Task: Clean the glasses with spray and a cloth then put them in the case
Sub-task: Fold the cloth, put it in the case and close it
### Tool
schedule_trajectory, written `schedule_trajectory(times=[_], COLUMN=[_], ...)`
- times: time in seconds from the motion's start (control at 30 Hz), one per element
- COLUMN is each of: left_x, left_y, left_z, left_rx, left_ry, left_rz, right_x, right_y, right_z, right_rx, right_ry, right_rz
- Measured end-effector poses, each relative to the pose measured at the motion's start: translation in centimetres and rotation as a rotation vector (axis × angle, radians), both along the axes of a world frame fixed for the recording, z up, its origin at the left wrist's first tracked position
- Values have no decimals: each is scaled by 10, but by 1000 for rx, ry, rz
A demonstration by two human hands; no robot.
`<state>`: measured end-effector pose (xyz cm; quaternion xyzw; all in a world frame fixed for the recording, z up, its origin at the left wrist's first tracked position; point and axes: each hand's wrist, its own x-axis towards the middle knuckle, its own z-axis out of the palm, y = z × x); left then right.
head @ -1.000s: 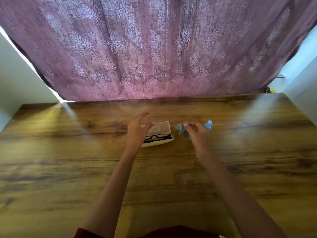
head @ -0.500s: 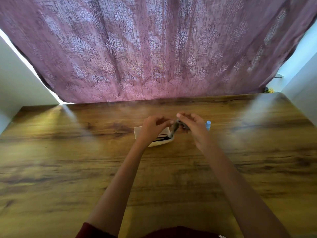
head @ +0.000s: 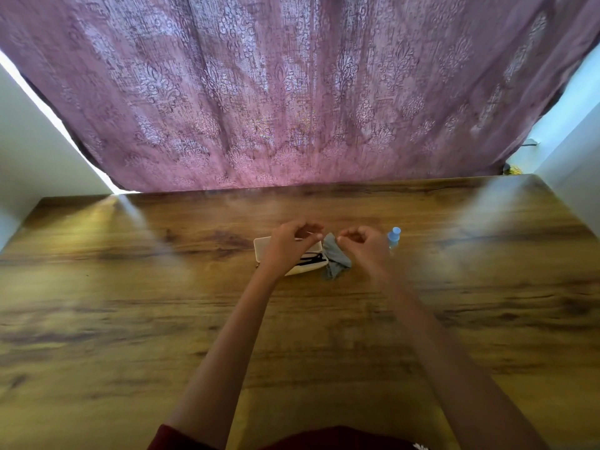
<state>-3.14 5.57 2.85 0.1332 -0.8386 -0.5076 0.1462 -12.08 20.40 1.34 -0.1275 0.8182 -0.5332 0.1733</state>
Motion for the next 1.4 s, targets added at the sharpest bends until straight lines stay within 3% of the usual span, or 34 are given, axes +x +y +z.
schedule_trajectory(times=[0.1, 0.33, 0.4, 0.5, 0.77, 0.9, 1.0, 1.07, 1.2, 1.4], left_x=[2, 4, 5, 5, -4, -7, -7, -7, -4, -7], left_y=[3, 9, 9, 9, 9, 9, 11, 11, 8, 7], left_z=[-4, -11, -12, -13, -8, -3, 6, 4, -6, -3], left_rx=[-23, -22, -31, -24, 39, 226, 551, 668, 695, 707], left_ry=[-15, -89, -111, -157, -218, -281, -354, -333, -179, -53], left_rz=[12, 54, 74, 112, 139, 63, 13, -25, -120, 11], right_x=[4, 5, 4, 1, -6, -8, -9, -9, -8, -7], right_y=[1, -5, -7, -9, 0, 0, -2, -2, -1, 1], right_z=[-22, -45, -44, -36, -4, 12, 21, 26, 31, 32], right_rx=[234, 387, 334, 181, -341, -482, -590, -634, -631, -573], right_ry=[116, 371, 345, 145, -240, -338, -417, -438, -432, -418], right_rz=[85, 110, 67, 1, -84, -45, -26, 5, 55, 36])
